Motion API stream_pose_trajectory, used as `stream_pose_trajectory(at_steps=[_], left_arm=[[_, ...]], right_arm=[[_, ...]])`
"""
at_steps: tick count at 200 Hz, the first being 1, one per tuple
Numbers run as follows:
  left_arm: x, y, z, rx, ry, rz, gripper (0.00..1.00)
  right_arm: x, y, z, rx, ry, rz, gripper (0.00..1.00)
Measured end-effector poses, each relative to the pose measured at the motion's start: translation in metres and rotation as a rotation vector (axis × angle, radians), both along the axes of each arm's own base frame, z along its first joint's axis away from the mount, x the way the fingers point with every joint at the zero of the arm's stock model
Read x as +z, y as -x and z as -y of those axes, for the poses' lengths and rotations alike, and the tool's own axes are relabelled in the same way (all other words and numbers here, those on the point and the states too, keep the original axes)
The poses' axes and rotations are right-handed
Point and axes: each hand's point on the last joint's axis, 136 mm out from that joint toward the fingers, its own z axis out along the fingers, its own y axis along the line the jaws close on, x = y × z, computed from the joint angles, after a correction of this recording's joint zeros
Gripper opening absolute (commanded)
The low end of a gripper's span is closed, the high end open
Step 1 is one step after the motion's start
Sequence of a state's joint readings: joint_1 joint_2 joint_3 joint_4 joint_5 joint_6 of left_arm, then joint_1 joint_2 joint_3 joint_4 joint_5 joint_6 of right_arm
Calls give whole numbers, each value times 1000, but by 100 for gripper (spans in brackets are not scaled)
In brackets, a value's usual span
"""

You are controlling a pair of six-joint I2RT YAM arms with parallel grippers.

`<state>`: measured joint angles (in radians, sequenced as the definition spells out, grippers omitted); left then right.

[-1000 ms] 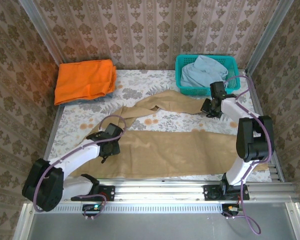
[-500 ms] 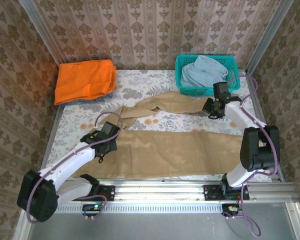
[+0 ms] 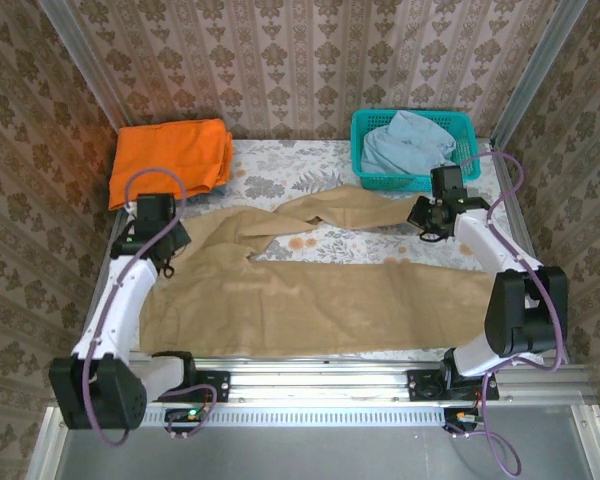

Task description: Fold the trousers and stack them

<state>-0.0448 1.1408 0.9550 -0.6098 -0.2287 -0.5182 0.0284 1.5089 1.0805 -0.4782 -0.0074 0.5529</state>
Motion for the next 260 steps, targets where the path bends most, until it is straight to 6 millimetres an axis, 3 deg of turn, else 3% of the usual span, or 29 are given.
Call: stream_pose_trajectory(at_steps=[45,84,150,175,195,213,227,241,260], left_arm=[[4,-23,-45,116,76,37,0],[12,-21,-80,206,130,90,0],[55,5,-95,265,174,255,0],[63,17,-103,295,198,297,0],[65,21,-108,313,219,313,0],[62,20,-109,315,238,311,0],[56,17,-109,316,253,304,0],[49,13,-109,320,271,293,0],[41,7,-112,331,289,277,0]], right_arm=[[22,10,17,-45,-1,51,0],[61,23,43,-122,-3,157,0],[117,83,43,-153,-9,307,0],[145,112,45,-170,-3,393,0],[154,129,44,-175,-3,424,0],[152,134,44,-177,-2,414,0],[135,131,46,-186,-4,366,0],[103,122,49,-203,-16,281,0],[46,108,53,-224,-31,113,0]])
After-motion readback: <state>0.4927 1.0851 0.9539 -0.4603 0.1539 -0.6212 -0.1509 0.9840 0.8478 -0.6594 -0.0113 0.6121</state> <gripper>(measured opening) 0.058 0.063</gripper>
